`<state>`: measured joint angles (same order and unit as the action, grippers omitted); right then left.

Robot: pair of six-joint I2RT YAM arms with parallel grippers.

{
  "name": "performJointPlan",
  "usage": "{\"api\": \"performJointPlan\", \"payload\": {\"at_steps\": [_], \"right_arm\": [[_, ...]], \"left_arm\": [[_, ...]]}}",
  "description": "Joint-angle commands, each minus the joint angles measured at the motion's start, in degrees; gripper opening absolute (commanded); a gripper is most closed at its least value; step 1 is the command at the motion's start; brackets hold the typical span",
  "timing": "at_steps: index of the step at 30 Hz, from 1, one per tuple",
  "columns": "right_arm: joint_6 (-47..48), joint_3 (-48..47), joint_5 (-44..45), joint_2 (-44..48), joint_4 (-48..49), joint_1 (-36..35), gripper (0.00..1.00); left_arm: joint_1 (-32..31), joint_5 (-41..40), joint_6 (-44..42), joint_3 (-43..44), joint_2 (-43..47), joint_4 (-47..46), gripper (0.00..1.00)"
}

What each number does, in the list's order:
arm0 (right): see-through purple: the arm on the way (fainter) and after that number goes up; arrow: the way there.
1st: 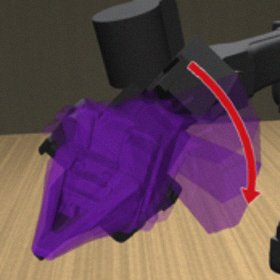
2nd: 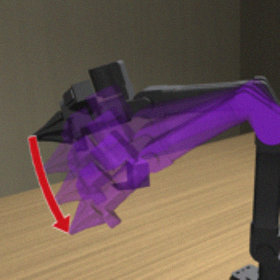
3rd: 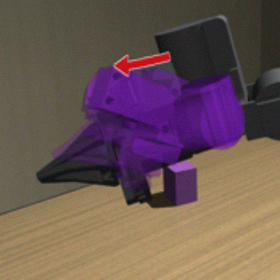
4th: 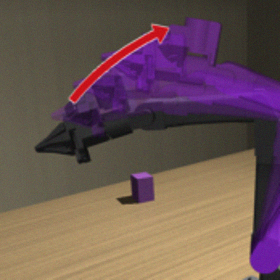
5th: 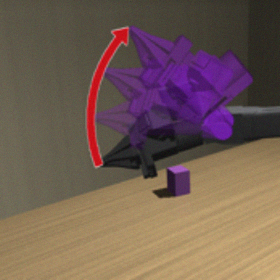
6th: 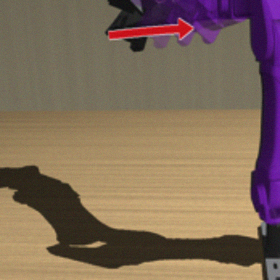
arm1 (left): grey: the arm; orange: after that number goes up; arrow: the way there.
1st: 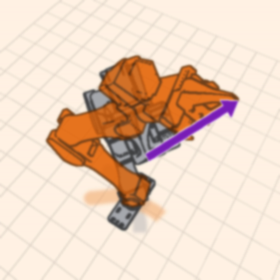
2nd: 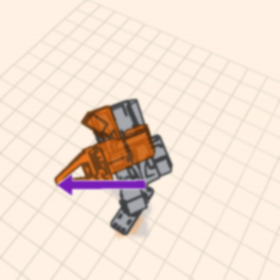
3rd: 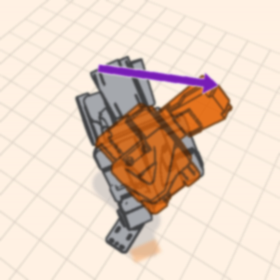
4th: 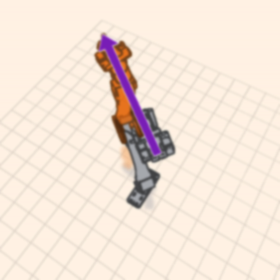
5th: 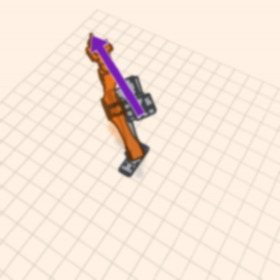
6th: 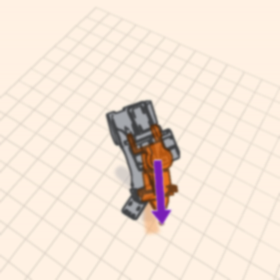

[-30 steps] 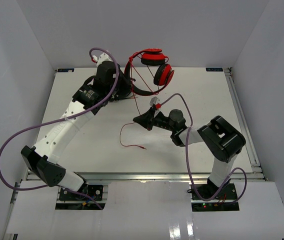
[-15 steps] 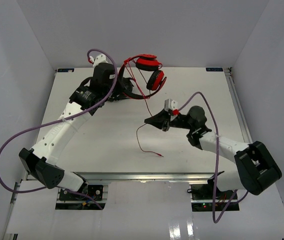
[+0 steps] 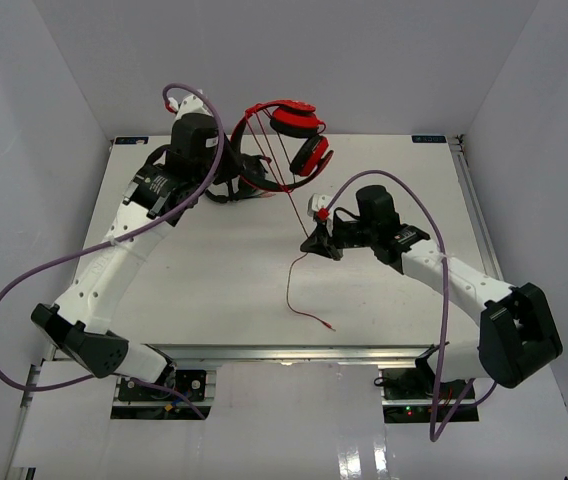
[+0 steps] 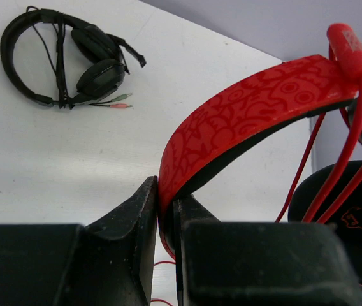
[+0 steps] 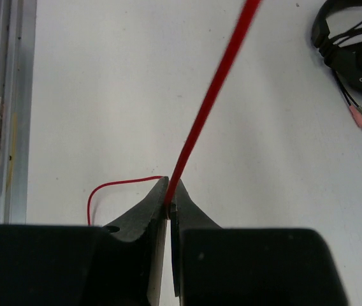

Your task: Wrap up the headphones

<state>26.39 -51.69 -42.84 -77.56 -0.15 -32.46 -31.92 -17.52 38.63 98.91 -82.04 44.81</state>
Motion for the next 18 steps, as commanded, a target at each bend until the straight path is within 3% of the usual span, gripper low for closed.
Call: {"api": "performJointPlan", "payload": {"at_steps": [1,6,18], "right_arm": [[1.26,-2.25,0.88,-2.29,-5.12,3.13,0.08],[-6.85,-7.24,-7.75,-6.69,-4.58,8.57,0.09],[-15.15,-15.97,-18.26,-15.73,-3.87,11.54,0.17]], "left_arm": [[0.28,4.88,2.23,4.7,5.02,-2.54,0.0],[0.28,8.71,3.96,3.23,6.4,-2.09,0.0],[0.28,17.08,0.66,6.65,4.3,1.72,0.0]]}}
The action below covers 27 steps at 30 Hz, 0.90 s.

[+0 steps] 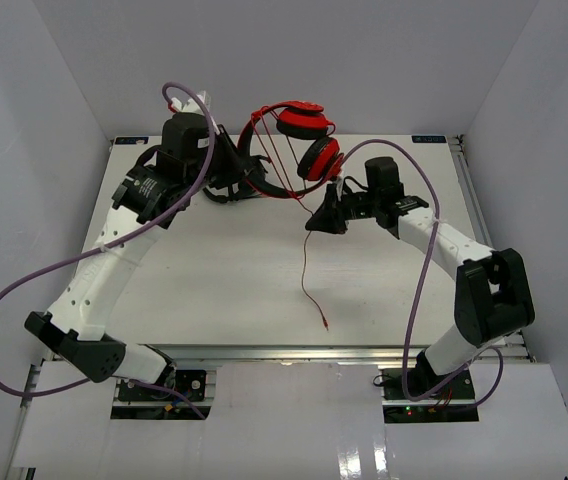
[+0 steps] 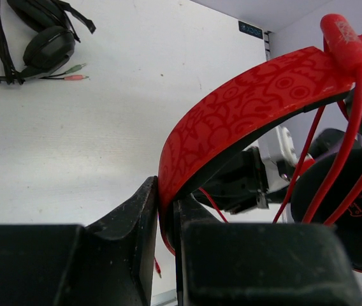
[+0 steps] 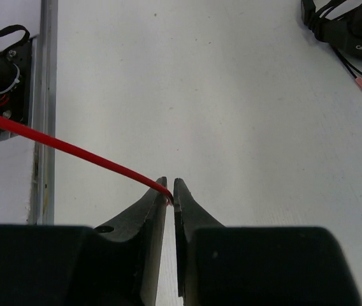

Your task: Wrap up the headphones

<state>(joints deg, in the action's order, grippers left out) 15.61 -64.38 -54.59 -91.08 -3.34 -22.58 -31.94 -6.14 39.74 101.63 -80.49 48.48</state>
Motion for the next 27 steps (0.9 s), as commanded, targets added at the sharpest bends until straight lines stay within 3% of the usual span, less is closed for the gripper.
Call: {"api": "performJointPlan", "payload": {"at_steps": [1,5,7,11,13,20,24,27], "right_arm": [[-5.02,-3.53,-7.56,-2.68,-0.34,1.88,0.18],[-8.44,-3.15,-11.99,-4.3,2.7,2.55,0.19],[-14.03,-0.89,-14.65,-4.9,9.27,2.7,0.2],[-40.17,6.77,-19.1,-5.87,39.64,2.37,0.21],[-44.85,8.91,-19.85,-6.21,46.1,1.85,0.22],[-35.01,11.37,-16.96,-3.51,37.94,-2.48,0.26],[-21.21,8.94,-10.61,-3.52,22.9,-4.75,0.36],[-15.95,8.33,-6.58,-2.91,18.65,-3.97,0.47]], "left_arm": [[0.3,6.28,-0.96,3.96,2.55,-1.54,0.0],[0.3,7.45,-1.49,1.99,2.79,-0.94,0.0],[0.3,7.0,-0.89,1.76,2.95,-1.32,0.0],[0.3,3.5,0.16,3.14,1.87,-1.55,0.0],[0.3,2.6,0.51,3.87,1.17,-1.46,0.0],[0.32,0.63,1.54,5.38,-1.69,-0.58,0.0],[0.3,-1.31,1.32,6.73,-2.96,-0.09,0.0],[0.34,-3.23,-0.32,9.1,-4.59,1.81,0.0]]}}
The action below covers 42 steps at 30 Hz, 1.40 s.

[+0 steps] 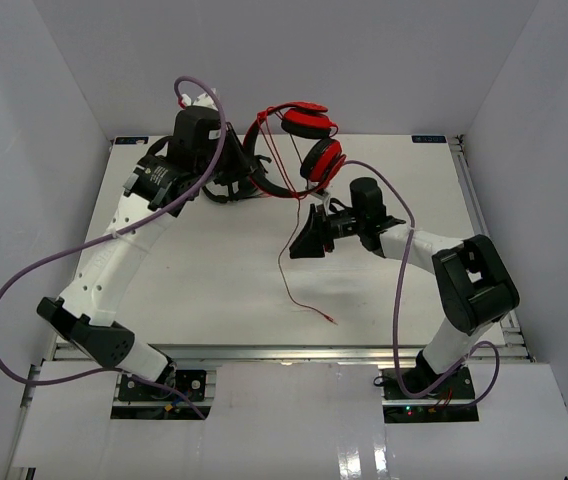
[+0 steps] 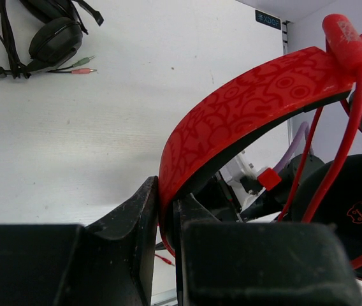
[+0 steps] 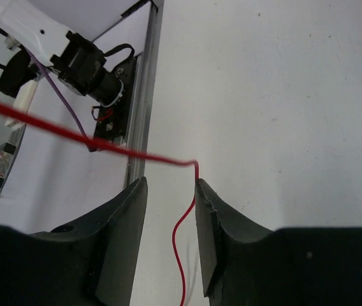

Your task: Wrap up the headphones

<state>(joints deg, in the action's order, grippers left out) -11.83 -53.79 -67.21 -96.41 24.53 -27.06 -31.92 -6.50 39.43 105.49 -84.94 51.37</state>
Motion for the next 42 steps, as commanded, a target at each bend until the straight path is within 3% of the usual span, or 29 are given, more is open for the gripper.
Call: {"api": "performJointPlan", "payload": {"at_steps": [1,7,11,13,16,18,20,25,28,29,33,42], "right_arm": [[13.23,-2.1,7.0,2.9,-10.08,1.07,0.5],[24.04,1.1,11.54,7.33,-12.75,4.12,0.71],[32.85,6.69,16.2,11.95,-11.99,4.47,0.9],[30.24,9.18,19.38,12.72,-8.72,4.85,0.9],[30.41,5.99,7.85,5.91,-14.97,6.2,0.9],[31.91,7.62,7.58,6.42,-14.79,5.53,0.9],[26.56,13.69,9.69,10.65,-0.1,3.79,0.9],[5.5,18.53,22.42,8.06,14.33,-0.2,0.9],[-4.93,23.67,22.22,6.17,32.29,-2.1,0.9],[-5.28,23.89,22.77,5.75,33.69,-2.92,0.9],[-1.94,20.95,30.88,2.75,32.56,-7.38,0.9],[-5.62,11.79,52.51,-4.99,29.22,-12.44,0.9]], "left_arm": [[0.35,-3.57,-0.78,6.09,-0.65,-0.42,0.0],[0.37,-7.49,-4.01,7.35,-1.72,1.36,0.0],[0.37,-8.0,-4.4,6.48,-1.72,1.04,0.0],[0.37,-7.92,-4.37,6.48,-1.84,0.8,0.0],[0.37,-7.82,-4.28,6.57,-1.99,0.57,0.0],[0.37,-7.65,-4.18,6.74,-1.99,0.66,0.0],[0.37,-7.74,-4.01,6.65,-1.98,0.66,0.0],[0.37,-7.12,-3.45,6.31,-1.87,0.57,0.0],[0.37,-6.86,-2.88,6.31,-1.9,0.74,0.0],[0.37,-6.78,-2.79,6.39,-1.82,0.74,0.0],[0.37,-6.34,-2.35,6.83,-2.16,0.87,0.0],[0.37,-5.77,-1.65,7.36,-2.82,0.88,0.0]]}}
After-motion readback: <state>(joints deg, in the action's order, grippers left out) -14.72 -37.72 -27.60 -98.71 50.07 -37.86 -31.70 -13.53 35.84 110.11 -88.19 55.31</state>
